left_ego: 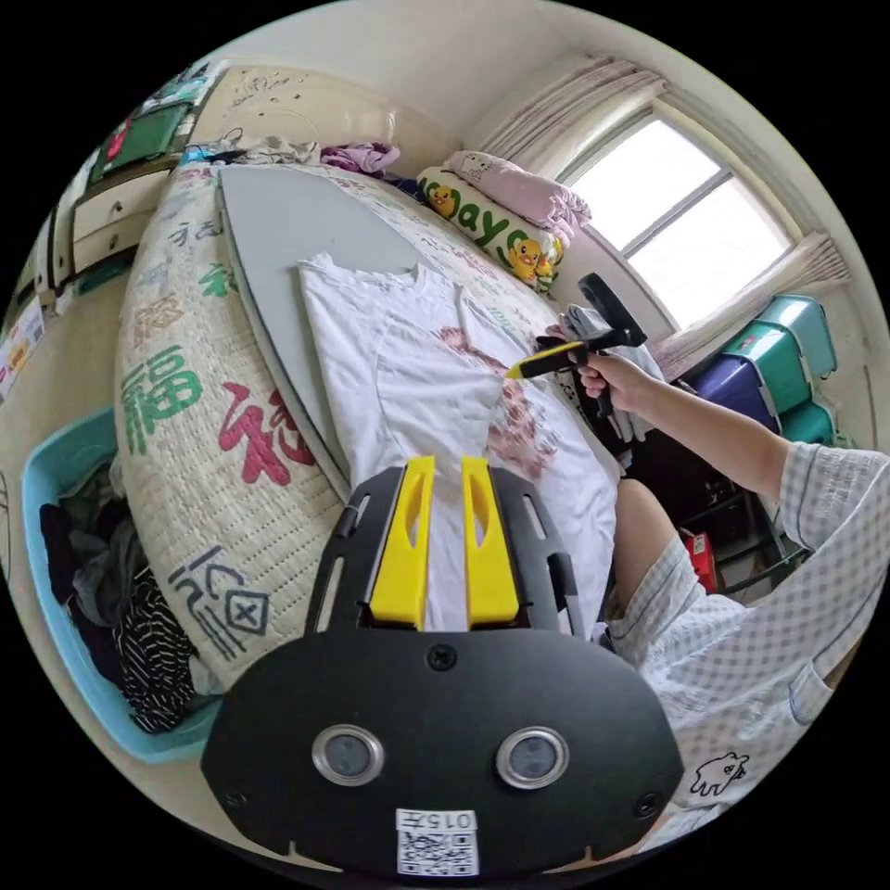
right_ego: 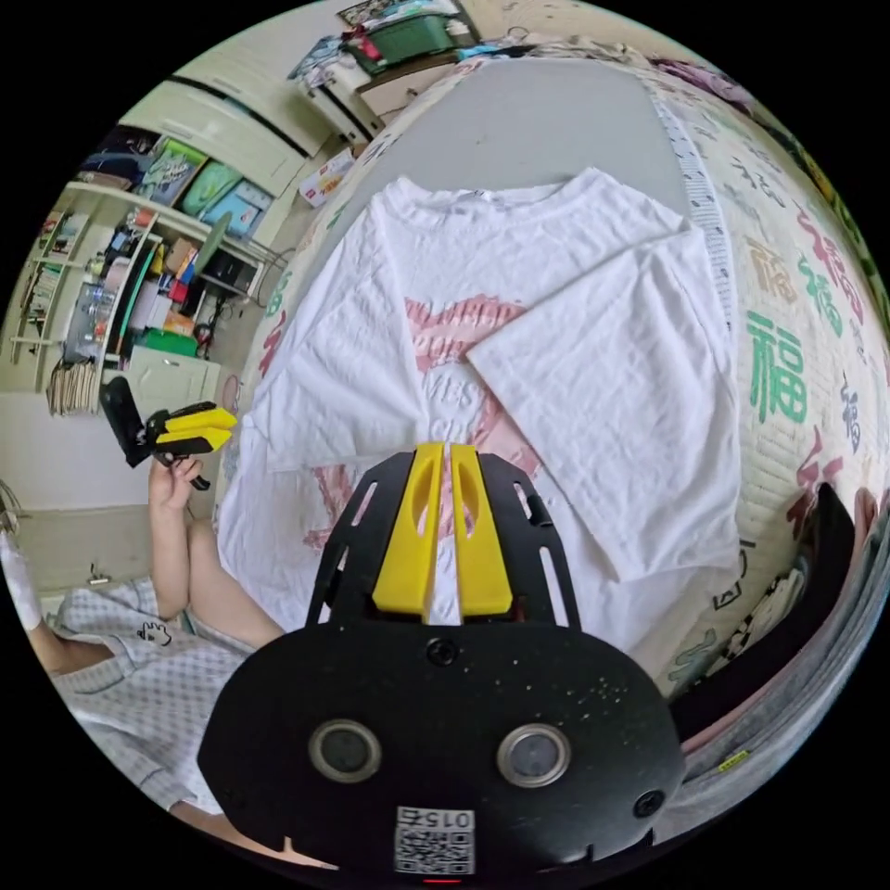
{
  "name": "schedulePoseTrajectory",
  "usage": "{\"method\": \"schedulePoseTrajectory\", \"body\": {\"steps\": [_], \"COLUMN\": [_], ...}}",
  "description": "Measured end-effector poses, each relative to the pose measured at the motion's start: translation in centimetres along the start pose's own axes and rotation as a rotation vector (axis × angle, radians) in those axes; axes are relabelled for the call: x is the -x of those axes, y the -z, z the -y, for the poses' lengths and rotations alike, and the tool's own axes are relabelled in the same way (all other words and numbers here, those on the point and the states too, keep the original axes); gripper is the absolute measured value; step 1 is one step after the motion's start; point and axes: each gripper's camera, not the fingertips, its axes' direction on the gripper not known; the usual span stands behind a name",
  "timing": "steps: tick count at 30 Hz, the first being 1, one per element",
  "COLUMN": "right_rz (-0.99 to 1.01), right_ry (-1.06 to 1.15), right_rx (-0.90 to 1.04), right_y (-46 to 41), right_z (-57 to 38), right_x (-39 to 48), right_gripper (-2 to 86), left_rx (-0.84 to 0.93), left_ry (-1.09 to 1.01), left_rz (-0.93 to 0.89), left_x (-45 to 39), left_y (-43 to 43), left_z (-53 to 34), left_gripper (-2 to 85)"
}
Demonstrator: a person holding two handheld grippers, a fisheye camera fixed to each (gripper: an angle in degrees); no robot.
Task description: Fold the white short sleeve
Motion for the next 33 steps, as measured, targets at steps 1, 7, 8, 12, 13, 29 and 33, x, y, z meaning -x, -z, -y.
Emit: {"method": "schedulePoseTrajectory", "body": {"steps": [1, 7, 8, 12, 13, 29, 33], "right_rz": [-0.017, 0.045, 0.046, 0.044, 0.028, 0.019, -0.087], "right_ry": [-0.008, 0.059, 0.080, 0.128, 0.124, 0.214, 0.242], "right_rx": [-0.031, -0.136, -0.141, -0.111, -0.094, -0.014, 0.082], "right_y": [0.8, 1.6, 1.4, 0.2, -0.2, 0.2, -0.9], "right_z": [0.3, 5.0, 6.3, 9.9, 10.9, 18.5, 19.8], "right_x": [-0.4, 1.0, 1.6, 3.3, 3.5, 9.1, 11.1], "right_gripper": [2.7, 7.2, 7.6, 8.2, 8.2, 1.8, 3.0], "left_rx": [-0.016, 0.074, 0.079, 0.124, 0.143, 0.104, 0.141], "left_ry": [-0.007, -0.123, -0.147, -0.173, -0.171, -0.027, -0.009], "left_rz": [0.024, 0.169, 0.217, 0.289, 0.290, 0.286, 0.287], "left_x": [0.3, -2.1, -2.9, -3.7, -3.5, 1.0, 1.9], "left_y": [0.6, -0.6, -0.9, -2.2, -2.6, 2.5, 2.5], "left_z": [0.0, 0.8, 0.9, 1.2, 1.2, -1.7, -2.5], "left_gripper": [6.8, 8.6, 8.6, 8.0, 7.5, 1.3, 2.0]}}
